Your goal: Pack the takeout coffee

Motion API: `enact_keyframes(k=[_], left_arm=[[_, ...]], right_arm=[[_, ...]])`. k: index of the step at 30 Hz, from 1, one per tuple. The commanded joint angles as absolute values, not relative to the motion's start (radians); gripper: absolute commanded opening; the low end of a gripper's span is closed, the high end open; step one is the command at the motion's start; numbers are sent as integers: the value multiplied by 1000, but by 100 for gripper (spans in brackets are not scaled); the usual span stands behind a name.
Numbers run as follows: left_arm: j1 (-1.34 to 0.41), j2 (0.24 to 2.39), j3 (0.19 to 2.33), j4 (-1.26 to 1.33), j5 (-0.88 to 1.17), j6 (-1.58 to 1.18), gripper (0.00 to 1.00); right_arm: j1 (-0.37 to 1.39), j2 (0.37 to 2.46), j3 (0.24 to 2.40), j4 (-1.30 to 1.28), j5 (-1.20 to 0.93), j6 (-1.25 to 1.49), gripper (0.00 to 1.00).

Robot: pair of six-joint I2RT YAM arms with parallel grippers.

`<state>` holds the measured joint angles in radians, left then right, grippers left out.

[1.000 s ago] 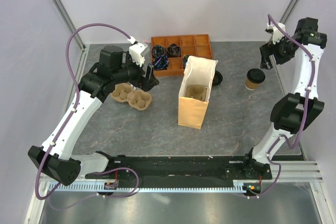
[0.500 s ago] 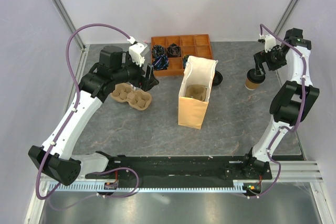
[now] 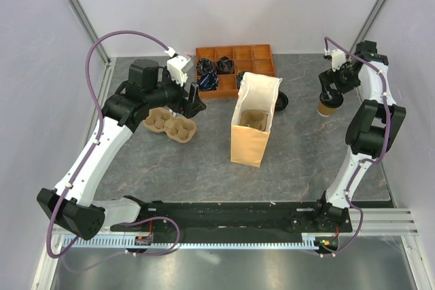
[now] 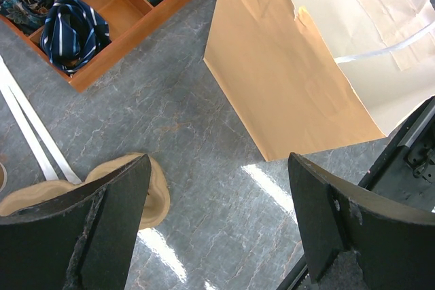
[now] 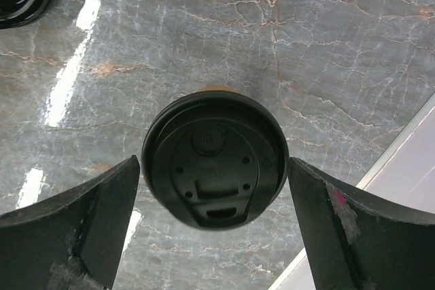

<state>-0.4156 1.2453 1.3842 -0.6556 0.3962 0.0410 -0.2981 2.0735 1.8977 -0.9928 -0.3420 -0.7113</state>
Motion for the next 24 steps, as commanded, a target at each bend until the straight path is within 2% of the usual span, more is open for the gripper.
enact_keyframes(k=[1, 14, 24], left_arm=[[-410, 1250, 1387, -621, 420, 15, 89], [-408, 1256, 1388, -621, 440, 9, 89], [-410, 1253, 1391, -621, 457, 11, 89]], right_arm=[[-299, 2085, 1881, -957, -324, -724, 97], [-299, 2056, 1815, -940, -324, -742, 88], [-299, 2039, 1818, -946, -316, -752, 72]])
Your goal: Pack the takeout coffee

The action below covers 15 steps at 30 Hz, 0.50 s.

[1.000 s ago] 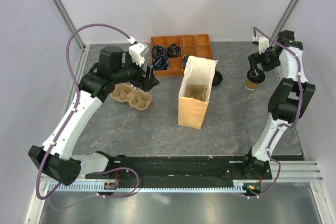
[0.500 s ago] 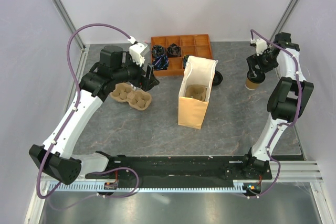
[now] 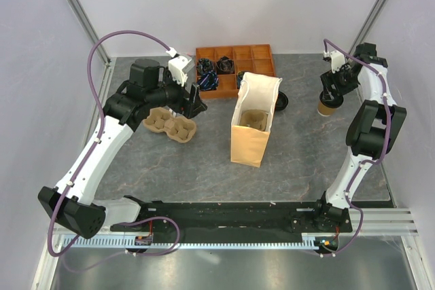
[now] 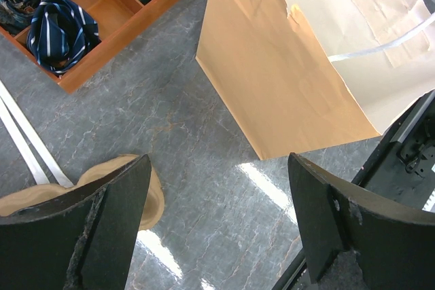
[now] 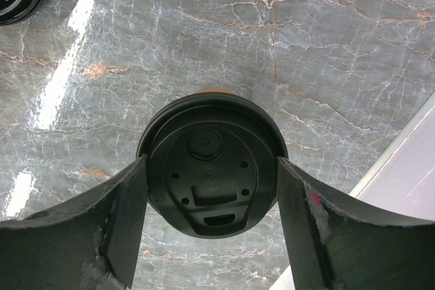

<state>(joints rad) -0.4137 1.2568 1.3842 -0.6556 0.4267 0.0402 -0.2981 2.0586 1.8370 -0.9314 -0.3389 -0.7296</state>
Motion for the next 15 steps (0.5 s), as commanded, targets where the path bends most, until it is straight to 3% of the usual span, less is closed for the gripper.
enact_keyframes(k=[1, 15], left_arm=[[-408, 1255, 1391, -620, 457, 11, 89], [-407, 1266, 1401, -618, 459, 14, 89]], right_arm=[[-299, 2036, 1819, -946, -316, -753, 70], [-301, 1968, 1838, -1012, -330, -776, 62]])
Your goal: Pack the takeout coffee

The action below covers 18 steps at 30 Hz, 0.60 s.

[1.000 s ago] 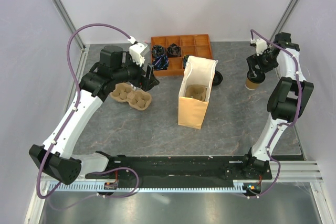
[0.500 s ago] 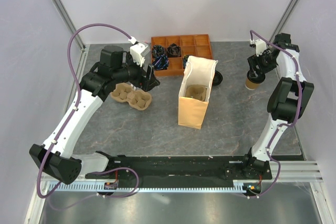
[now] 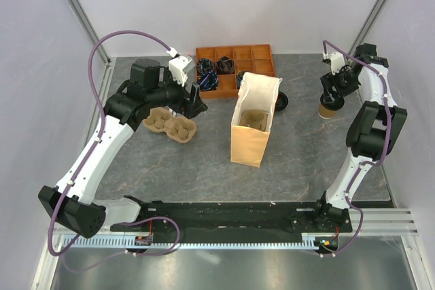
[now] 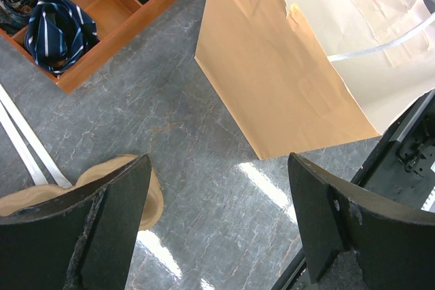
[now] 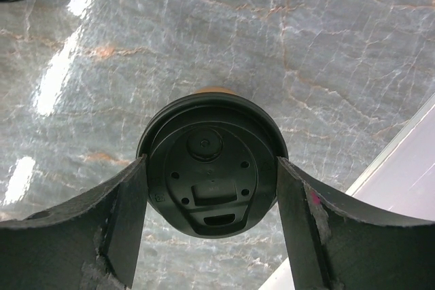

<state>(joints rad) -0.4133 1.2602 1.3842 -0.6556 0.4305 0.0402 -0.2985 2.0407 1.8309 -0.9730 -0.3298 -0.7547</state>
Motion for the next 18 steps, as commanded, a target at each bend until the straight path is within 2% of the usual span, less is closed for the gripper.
enact_keyframes(k=[1, 18], left_arm=[[-408, 1266, 1401, -620, 460, 14, 89], [-365, 1295, 1410, -615, 471, -46, 89]], right_arm=[[-301, 1965, 1841, -1019, -334, -776, 61], [-288, 1734, 1868, -1238, -446, -769, 57]])
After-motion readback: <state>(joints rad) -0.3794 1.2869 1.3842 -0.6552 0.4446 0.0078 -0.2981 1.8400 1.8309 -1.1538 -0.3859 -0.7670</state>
